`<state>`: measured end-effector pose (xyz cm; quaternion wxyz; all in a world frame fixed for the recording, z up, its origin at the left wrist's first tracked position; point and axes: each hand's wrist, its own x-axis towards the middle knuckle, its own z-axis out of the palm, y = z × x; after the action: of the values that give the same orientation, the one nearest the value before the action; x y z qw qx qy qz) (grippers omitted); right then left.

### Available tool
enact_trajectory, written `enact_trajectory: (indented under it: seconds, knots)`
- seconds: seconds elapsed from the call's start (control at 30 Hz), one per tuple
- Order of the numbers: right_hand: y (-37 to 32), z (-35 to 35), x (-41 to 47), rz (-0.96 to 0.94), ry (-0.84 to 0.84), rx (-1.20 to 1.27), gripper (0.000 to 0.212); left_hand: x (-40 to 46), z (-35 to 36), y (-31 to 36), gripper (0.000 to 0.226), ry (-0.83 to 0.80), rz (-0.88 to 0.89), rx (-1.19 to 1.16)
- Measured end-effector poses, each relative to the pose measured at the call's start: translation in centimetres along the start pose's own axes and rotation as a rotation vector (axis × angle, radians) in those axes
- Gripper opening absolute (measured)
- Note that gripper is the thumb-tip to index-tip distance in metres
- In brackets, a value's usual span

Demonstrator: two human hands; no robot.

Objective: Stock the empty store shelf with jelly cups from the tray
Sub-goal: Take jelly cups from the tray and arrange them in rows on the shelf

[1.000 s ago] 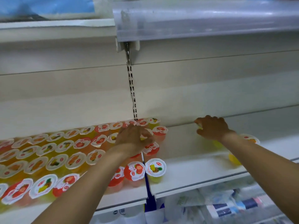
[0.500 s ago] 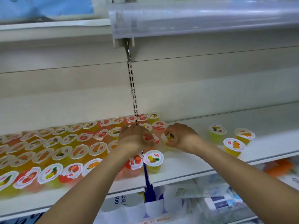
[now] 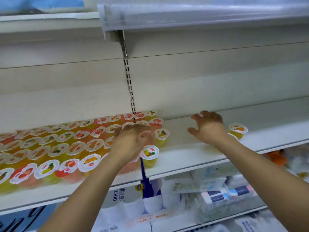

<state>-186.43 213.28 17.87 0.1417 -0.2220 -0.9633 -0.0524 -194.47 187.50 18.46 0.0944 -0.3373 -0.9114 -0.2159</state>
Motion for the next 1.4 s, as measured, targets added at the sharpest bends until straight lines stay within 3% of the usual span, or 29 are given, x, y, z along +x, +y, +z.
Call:
enact_trajectory:
  seconds: [0.1,0.2,0.33,0.53,0.67,0.9,1.07,1.23,1.4]
  knots:
    - [2.9,0.2,0.3,0.067,-0.134,-0.090,0.054,-0.8,0.8,0.7,0.043,-0.001,0.032,-0.035]
    - [4.1,0.2,0.2,0.035,-0.192,0.004,0.044,-1.7,1.1,0.9,0.040,0.037,0.058,0.007]
    - [3.6,-0.7,-0.8,-0.038,-0.165,0.149,0.035,-3.5,0.9,1.1,0.043,0.092,0.046,0.000]
    - [-1.8,-1.3,-4.9,-0.245,-0.111,0.339,0.031,-4.8,1.2,1.6,0.038,0.014,0.098,0.176]
    - [-4.4,-0.8,-6.8,-0.335,-0.057,0.446,0.027,-5.0,1.8,1.9,0.032,0.094,0.125,0.166]
    - [-6.2,0.1,-7.4,-0.345,-0.011,0.516,0.030,-5.3,3.0,2.2,0.030,0.207,0.107,0.148]
    - [-5.5,-0.2,-8.3,-0.349,0.040,0.439,0.041,-5.8,3.1,2.7,0.034,0.236,0.098,0.201]
    - [0.0,0.0,-8.4,-0.093,0.279,0.230,0.049,-5.9,3.4,5.0,0.048,0.146,0.143,0.215]
    - [4.8,0.6,-8.7,0.153,0.024,0.134,0.045,-4.8,3.8,5.9,0.040,0.082,0.175,0.206]
